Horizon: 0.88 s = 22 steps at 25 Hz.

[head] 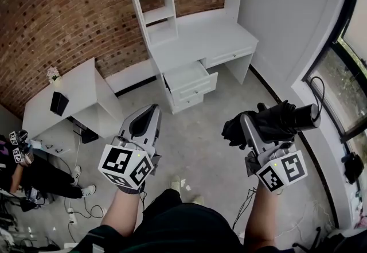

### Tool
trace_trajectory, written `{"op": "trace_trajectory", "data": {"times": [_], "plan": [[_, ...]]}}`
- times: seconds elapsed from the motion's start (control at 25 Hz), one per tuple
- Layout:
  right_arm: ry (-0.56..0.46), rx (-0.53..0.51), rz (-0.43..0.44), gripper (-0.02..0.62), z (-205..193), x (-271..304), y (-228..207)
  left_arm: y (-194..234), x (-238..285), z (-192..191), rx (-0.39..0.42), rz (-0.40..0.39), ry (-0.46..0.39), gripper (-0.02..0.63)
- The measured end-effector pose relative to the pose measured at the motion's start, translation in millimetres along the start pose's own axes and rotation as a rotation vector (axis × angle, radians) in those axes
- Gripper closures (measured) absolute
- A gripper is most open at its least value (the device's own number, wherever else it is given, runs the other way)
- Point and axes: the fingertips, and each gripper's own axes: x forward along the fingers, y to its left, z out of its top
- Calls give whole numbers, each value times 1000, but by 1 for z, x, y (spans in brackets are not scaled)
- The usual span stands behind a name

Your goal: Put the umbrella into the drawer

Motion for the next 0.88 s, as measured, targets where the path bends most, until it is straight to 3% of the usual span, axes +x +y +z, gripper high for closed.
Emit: {"op": "trace_trajectory", "data": {"times": [0.48, 0.88], "plan": [[52, 10, -15, 388, -30, 66, -22, 51, 56, -17, -2, 1, 9, 600], [87, 25, -42, 388, -63, 178, -44, 143, 140, -26, -17, -23, 14, 600]]}}
